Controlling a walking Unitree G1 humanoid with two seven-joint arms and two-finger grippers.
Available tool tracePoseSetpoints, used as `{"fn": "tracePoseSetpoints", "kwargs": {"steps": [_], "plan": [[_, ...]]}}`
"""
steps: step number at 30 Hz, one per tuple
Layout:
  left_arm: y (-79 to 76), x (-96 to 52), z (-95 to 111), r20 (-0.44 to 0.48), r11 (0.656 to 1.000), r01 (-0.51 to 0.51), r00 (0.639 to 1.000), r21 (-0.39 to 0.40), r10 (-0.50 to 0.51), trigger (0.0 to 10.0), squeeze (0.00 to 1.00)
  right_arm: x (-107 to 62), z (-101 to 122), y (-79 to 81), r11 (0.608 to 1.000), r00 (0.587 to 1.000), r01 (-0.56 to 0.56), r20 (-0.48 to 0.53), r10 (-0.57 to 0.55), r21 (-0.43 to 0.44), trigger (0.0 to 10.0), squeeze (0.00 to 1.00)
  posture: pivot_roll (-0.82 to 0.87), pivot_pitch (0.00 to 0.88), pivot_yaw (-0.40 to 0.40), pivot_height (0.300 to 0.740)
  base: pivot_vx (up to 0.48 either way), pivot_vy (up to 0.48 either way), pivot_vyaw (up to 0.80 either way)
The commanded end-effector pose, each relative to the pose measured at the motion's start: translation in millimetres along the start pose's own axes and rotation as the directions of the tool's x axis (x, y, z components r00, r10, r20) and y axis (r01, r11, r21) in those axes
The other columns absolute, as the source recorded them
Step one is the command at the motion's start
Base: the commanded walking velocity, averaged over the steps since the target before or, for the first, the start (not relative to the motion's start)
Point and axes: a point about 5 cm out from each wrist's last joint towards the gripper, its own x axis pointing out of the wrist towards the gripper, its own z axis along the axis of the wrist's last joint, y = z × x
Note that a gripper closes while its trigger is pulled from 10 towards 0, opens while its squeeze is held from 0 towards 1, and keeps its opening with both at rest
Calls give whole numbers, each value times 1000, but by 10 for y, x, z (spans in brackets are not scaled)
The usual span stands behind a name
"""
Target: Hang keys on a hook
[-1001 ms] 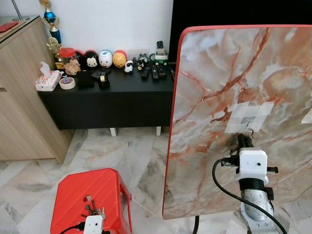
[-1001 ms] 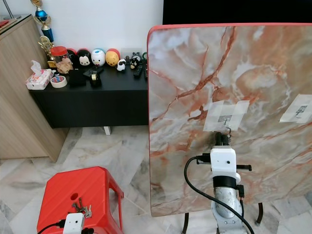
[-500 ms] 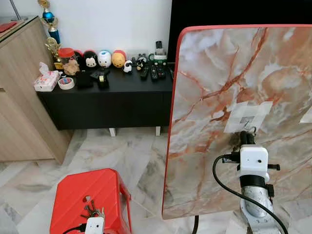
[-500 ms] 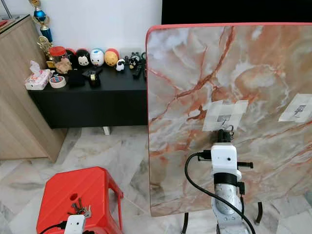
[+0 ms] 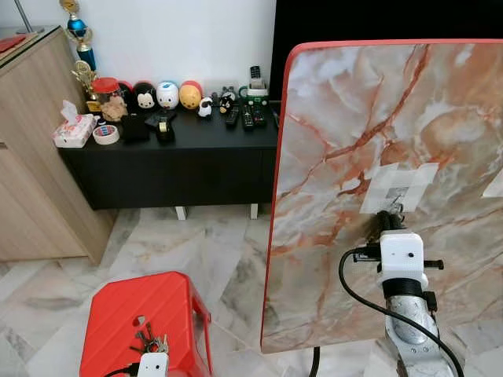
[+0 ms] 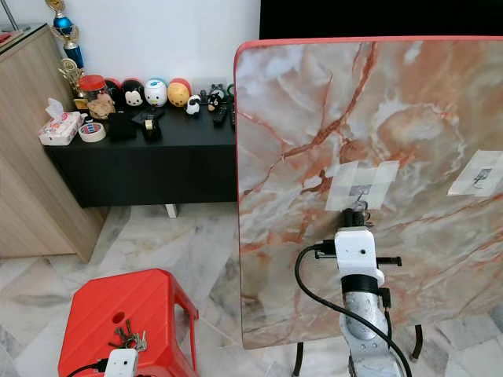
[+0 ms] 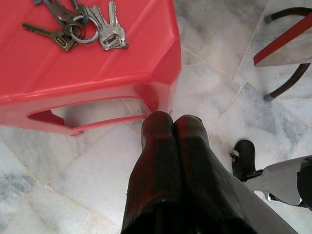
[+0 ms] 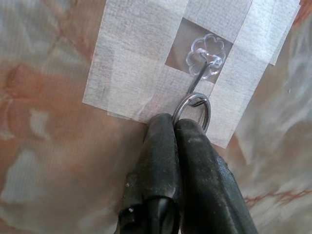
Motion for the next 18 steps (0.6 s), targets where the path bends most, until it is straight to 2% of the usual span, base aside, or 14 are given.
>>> {"fn": "tracePoseSetpoints", "kwargs": {"steps": [1,5,6,7,8,18], "plan": [[-26,-3,-38,-23,1000,2,1000,1,-2,10000,0,35,5,-8,1000,1000,-7,0,7,-5,10000,0,-23,0,-42,740,0,0,0],[-53,6,-24,-20,1000,5,1000,1,-5,10000,0,37,-12,-12,1000,1000,-10,-5,10,0,10000,0,-23,0,-42,740,0,0,0],[-53,6,-22,-19,1000,5,1000,1,-5,10000,0,34,-14,-11,1000,1000,-11,-5,11,8,10000,376,-23,0,-42,740,0,0,0],[-53,6,-22,-19,1000,5,1000,1,-5,10000,0,34,-14,-11,1000,1000,-11,-5,11,8,10000,376,-23,0,-42,740,0,0,0],[-46,6,-20,-18,1000,5,1000,2,-5,10000,0,29,-12,-11,1000,1000,-12,-3,12,9,10000,1000,-23,0,-42,740,0,0,0],[13,-7,-25,-14,1000,1,1000,2,-1,10000,0,-51,-6,120,992,993,-116,12,115,58,10000,1000,-22,0,-44,740,0,0,0]]}}
